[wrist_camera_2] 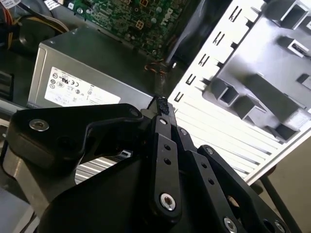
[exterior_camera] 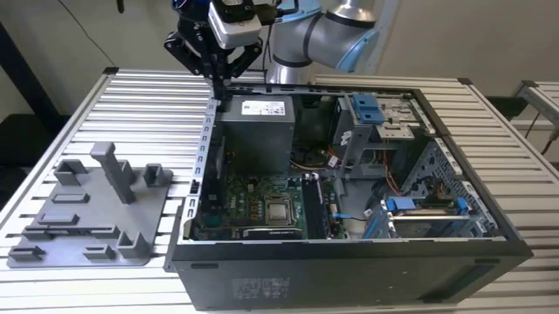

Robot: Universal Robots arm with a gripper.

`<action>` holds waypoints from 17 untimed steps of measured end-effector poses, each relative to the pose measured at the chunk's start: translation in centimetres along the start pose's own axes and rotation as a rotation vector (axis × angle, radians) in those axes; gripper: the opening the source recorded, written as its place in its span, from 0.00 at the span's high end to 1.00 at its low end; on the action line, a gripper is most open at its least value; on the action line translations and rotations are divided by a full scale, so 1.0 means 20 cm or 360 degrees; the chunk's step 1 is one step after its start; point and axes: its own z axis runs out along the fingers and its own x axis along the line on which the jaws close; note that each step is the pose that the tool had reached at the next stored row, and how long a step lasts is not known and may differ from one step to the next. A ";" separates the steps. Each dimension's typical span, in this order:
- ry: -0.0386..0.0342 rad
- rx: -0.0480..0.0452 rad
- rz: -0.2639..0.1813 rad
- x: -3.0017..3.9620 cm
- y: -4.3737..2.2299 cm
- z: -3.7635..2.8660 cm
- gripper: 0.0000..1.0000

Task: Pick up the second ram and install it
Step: 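Reach for the second ram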

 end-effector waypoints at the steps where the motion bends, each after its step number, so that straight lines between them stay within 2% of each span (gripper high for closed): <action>1: 0.0000 0.0000 0.0000 0.005 0.000 0.000 0.89; 9: 0.0000 0.0000 0.0000 0.061 -0.004 -0.001 0.89; 17: 0.0001 0.0000 -0.0006 0.142 -0.010 -0.001 0.89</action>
